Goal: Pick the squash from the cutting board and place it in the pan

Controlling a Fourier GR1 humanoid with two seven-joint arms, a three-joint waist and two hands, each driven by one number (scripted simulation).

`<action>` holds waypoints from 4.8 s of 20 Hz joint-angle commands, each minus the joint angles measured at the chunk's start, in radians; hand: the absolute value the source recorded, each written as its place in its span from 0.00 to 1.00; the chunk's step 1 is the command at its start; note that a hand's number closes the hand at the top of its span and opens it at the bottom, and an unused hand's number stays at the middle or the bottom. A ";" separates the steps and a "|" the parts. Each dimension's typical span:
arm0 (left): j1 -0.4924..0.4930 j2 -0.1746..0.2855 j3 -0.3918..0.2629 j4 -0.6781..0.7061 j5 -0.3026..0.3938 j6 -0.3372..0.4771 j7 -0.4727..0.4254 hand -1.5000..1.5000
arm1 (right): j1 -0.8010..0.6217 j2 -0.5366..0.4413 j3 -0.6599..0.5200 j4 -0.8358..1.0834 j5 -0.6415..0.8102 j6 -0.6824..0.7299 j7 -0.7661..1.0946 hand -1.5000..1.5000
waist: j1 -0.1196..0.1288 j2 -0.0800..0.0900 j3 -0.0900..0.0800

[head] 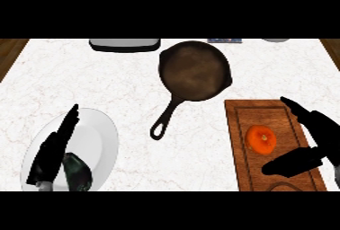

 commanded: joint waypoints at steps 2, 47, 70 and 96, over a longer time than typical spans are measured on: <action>0.005 0.000 0.025 0.043 -0.007 -0.013 -0.044 0.50 | 0.020 0.014 0.043 0.011 0.023 0.027 0.155 0.00 | -0.006 -0.001 0.000; 0.013 -0.096 0.118 -0.043 -0.100 -0.141 0.025 0.50 | -0.045 0.124 -0.062 0.579 0.337 0.183 -0.244 1.00 | 0.006 0.003 0.001; -0.002 -0.105 0.136 -0.025 -0.109 -0.166 0.006 0.50 | -0.543 0.205 -0.012 0.578 0.805 -0.188 -0.444 1.00 | 0.025 0.005 0.001; -0.049 -0.133 0.107 -0.014 -0.138 -0.179 -0.018 0.50 | -0.925 0.565 -0.363 1.610 0.570 -0.398 -0.768 0.00 | 0.100 0.045 0.004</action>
